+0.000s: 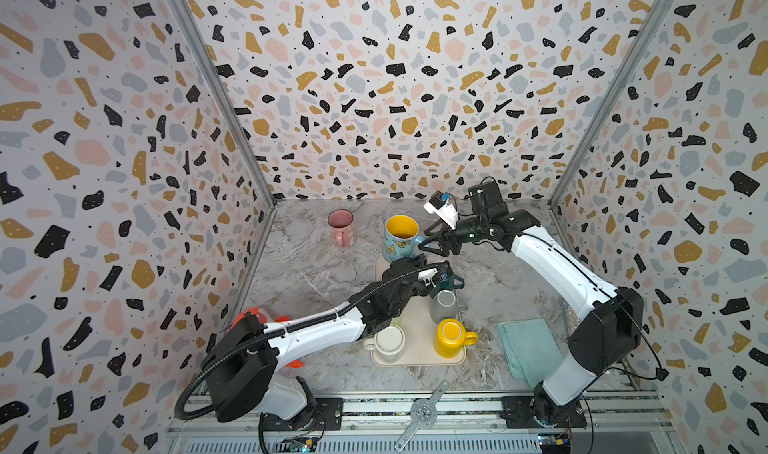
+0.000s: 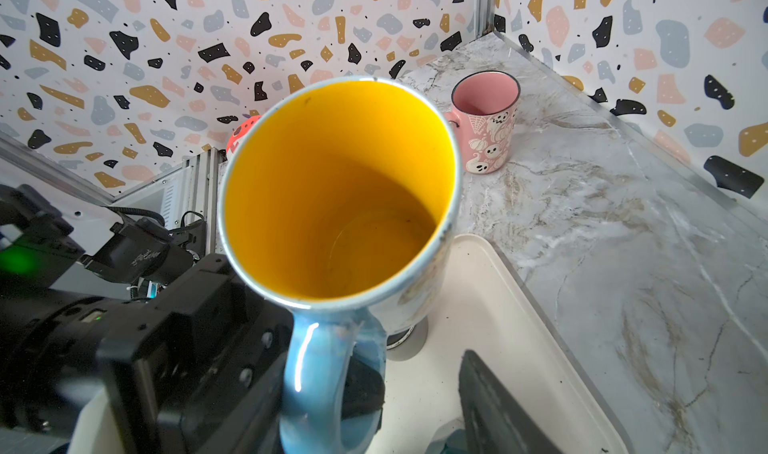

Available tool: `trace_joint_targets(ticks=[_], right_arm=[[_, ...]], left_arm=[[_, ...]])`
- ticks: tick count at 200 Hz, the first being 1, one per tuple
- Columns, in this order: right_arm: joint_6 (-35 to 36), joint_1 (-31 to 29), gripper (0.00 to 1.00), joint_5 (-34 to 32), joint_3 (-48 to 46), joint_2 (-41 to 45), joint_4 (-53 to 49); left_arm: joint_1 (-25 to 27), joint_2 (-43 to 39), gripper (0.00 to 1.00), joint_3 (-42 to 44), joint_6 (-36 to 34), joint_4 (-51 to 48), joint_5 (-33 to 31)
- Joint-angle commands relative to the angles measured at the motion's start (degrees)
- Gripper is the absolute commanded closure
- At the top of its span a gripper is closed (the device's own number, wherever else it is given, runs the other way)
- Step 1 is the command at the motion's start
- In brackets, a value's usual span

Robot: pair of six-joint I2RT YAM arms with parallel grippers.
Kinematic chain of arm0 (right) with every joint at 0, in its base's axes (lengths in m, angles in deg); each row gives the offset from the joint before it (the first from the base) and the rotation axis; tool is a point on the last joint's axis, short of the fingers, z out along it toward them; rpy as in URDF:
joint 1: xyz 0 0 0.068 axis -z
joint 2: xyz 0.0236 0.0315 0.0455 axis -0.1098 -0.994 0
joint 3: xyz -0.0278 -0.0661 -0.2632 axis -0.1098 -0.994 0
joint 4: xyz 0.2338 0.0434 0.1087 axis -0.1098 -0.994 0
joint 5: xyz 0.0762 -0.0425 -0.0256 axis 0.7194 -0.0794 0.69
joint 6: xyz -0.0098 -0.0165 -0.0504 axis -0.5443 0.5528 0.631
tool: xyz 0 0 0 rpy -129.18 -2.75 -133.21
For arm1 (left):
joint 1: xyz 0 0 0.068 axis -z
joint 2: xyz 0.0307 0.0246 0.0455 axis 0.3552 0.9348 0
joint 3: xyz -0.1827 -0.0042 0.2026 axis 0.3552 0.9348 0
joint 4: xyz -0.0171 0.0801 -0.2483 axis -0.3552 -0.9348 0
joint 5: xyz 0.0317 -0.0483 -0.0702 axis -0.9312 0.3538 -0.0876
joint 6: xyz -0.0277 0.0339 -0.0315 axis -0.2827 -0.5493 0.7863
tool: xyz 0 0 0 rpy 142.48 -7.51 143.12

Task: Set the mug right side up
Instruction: 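Close the right gripper on the blue mug handle while the left gripper holds it, then carry the blue mug with the right gripper while the left gripper withdraws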

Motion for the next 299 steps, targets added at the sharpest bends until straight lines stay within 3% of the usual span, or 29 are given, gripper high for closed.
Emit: trace_joint_targets(ticks=[1,65,141,156,180,192,283,299], right_arm=[[-0.7,-0.4,0.38,-1.4,1.9,0.1,-0.8],[-1.5,-0.6,0.41,-2.1,2.1,-1.3,-0.7],[-2.9,-0.7,0.53,-3.6,2.2,-2.0,0.1],[-3.3,-0.8,0.61,-3.9,2.3,-2.2,0.3],[-3.8,-0.8,0.81,-4.0,2.4,-2.4,0.5],[-4.0,-0.8,1.0,-4.3,2.4,-2.6,0.7],[-7.8,-0.7,1.0,-6.1,-2.0,1.2,6.9],[-8.6,-1.0,1.0,-5.9,-2.6,1.6,8.2]], left_arm=[[0.5,-1.2,1.0,-1.6,-2.3,8.2,-2.1],[0.9,-1.5,1.0,-1.4,-2.7,8.1,-2.1],[1.2,-1.6,1.0,-1.4,-3.3,7.9,-2.6],[1.2,-1.6,1.0,-1.4,-3.4,7.9,-2.7],[1.2,-1.5,1.0,-1.4,-3.6,7.9,-3.0],[1.2,-1.3,1.0,-1.4,-3.6,7.9,-3.1],[1.3,-0.9,1.0,-2.3,-2.1,9.6,-9.5],[1.3,-1.2,0.9,-3.2,-0.5,8.7,-9.9]])
